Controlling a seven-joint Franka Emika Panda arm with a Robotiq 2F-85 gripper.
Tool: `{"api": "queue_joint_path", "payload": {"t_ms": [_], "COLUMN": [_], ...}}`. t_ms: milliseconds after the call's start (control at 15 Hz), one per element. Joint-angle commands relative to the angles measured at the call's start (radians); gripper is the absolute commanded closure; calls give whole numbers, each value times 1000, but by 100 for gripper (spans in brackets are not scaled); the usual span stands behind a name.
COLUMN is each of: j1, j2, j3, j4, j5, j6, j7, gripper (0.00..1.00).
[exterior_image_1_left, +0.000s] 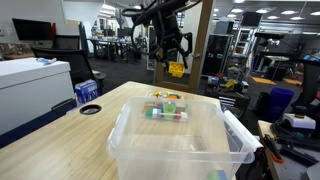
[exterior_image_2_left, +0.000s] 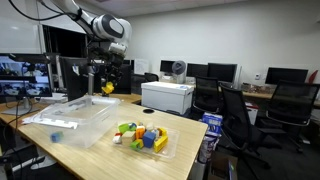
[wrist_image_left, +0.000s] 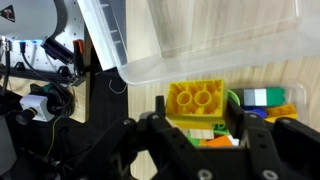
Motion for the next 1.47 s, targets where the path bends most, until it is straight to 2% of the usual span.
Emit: {"api": "queue_joint_path", "payload": {"t_ms": [0, 400, 667, 1400], "j1": [-42, -136, -180, -199], "j2": [-26, 55, 157, 409], "j3": [-14, -66, -84, -85], "j4": [-3, 65, 139, 335], "j5": [-53, -32, 5, 78], "j6": [61, 116, 104, 46], "j7": [79, 56, 37, 23], "gripper": [67, 67, 67, 67]}}
